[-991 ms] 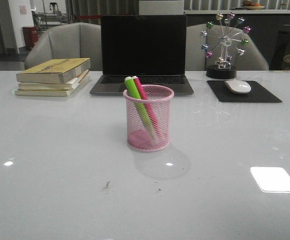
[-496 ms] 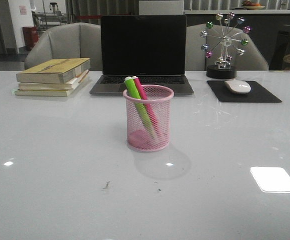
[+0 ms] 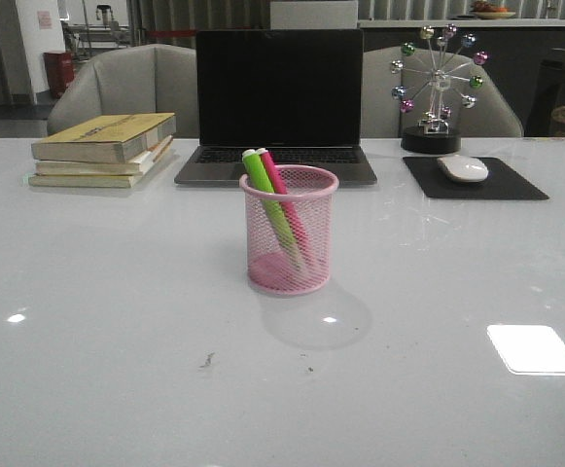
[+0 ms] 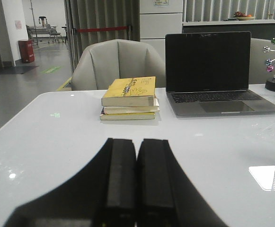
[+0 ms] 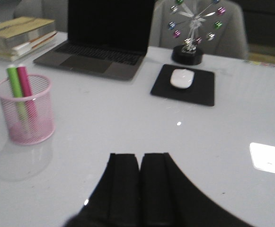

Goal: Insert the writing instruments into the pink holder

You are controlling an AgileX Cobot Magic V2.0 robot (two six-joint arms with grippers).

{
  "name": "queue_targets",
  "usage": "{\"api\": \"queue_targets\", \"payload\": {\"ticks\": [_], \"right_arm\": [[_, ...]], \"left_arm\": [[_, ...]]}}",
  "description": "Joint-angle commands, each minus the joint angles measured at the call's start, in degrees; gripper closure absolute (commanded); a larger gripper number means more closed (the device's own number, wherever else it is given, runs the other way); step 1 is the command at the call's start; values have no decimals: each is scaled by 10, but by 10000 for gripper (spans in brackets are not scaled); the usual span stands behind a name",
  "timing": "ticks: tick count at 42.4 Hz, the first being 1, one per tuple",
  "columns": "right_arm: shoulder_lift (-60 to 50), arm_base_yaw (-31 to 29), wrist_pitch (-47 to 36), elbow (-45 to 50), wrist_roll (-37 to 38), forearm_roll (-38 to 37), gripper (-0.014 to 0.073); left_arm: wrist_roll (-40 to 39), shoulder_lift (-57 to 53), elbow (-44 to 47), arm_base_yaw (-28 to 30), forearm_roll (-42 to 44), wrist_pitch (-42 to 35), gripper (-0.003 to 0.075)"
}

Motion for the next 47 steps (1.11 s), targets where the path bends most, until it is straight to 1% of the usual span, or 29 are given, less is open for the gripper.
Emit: {"api": "queue_targets", "payload": {"ticks": [1, 6, 9, 10, 14, 22, 31, 38, 47], "right_arm": [[-32, -35, -110, 32, -1, -8, 570], [-71, -61, -149, 87, -1, -7, 570], [-90, -63, -164, 108, -1, -2, 570], [-91, -63, -153, 107, -1, 1, 570], [-90, -63, -152, 107, -1, 3, 570], [-90, -63, -178, 107, -1, 21, 570], [-90, -63, -175, 107, 12, 28, 570], [-90, -76, -175, 107, 12, 28, 570], [-90, -77, -175, 107, 12, 28, 570]], "left_arm": [[-5, -12, 2, -5, -2, -49, 629], [-5, -12, 2, -5, -2, -49, 629], [-5, -12, 2, -5, -2, -49, 629], [-5, -12, 2, -5, -2, -49, 629], [-5, -11, 2, -5, -2, -49, 629], [-5, -11, 2, -5, -2, -49, 629], [-5, -11, 2, -5, -2, -49, 629], [-5, -11, 2, -5, -2, -49, 629], [-5, -11, 2, -5, -2, -49, 629]]}}
